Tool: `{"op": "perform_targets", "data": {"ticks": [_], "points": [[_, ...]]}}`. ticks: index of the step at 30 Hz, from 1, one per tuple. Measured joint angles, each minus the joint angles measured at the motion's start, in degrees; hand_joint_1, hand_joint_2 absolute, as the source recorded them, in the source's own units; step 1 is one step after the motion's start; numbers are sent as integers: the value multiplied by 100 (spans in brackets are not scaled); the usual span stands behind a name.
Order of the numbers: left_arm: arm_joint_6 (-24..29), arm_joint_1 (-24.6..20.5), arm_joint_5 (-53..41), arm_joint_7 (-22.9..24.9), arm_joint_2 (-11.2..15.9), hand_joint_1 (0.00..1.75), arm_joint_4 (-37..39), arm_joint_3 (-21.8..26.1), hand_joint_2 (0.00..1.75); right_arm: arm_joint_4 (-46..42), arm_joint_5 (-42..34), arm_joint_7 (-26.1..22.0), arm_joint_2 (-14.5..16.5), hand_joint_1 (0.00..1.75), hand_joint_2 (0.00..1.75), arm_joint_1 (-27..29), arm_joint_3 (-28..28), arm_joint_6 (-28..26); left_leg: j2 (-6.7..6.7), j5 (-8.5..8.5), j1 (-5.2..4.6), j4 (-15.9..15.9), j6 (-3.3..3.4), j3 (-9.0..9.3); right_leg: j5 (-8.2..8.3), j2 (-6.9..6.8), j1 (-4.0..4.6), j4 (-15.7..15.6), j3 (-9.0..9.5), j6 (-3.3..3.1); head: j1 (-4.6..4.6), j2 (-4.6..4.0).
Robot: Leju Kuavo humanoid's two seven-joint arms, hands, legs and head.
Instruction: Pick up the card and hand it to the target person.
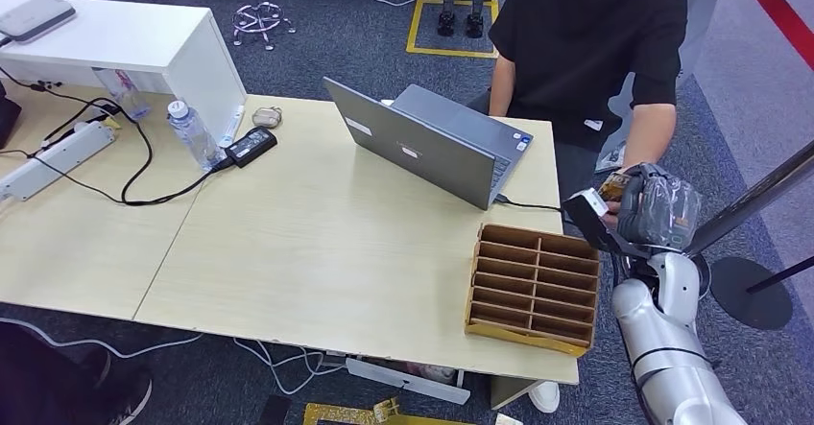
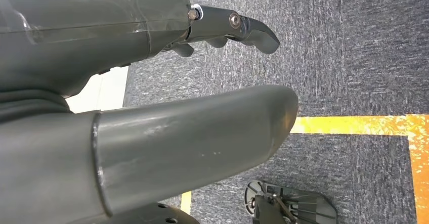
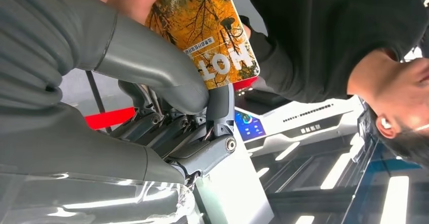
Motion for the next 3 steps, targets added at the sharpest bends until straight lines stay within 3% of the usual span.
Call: {"op": "perform_targets", "data": {"ticks": [3], "points": [[55, 1, -5, 55, -5, 0, 0, -5, 0, 54, 103, 24, 16, 138, 175, 0, -51, 0, 0, 0, 0, 0, 0, 0, 0, 0, 0, 0, 0, 0, -1, 0]]}}
